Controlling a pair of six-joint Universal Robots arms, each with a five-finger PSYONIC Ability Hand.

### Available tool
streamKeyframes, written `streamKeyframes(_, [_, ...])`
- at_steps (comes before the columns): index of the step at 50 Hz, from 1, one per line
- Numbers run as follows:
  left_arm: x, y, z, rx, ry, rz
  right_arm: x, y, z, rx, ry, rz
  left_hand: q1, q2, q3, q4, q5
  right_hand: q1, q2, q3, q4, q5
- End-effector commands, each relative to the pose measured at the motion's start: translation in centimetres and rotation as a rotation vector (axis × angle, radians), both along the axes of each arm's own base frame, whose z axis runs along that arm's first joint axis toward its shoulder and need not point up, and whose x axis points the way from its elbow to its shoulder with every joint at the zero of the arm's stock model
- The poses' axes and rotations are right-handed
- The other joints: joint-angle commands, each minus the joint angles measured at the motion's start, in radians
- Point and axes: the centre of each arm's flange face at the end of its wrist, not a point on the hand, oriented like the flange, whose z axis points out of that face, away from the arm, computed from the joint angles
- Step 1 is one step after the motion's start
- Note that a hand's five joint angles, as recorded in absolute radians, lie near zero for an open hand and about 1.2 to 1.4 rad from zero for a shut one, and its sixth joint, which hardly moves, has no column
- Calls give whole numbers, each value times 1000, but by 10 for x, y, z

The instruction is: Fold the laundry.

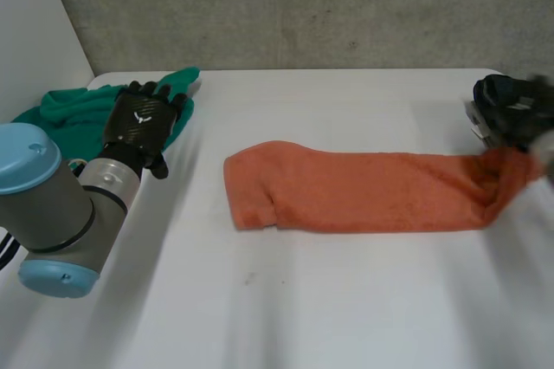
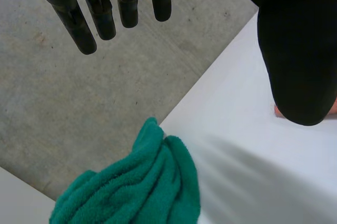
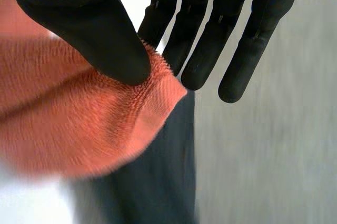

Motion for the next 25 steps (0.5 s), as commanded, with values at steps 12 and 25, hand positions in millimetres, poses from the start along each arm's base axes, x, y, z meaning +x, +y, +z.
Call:
streamKeyframes(12, [-9,16,1,28,53,-38,231,176,-71,41,2,911,-14,-31,-38,-28,-45,-22,-92,-106,-116,-93])
streamKeyframes(25, [-62,36,28,-64,101,-192,166,136,-7,323,-505,452,-14,-31,-38,-28,-45,-931,-1001,-1015,-1024,-1002])
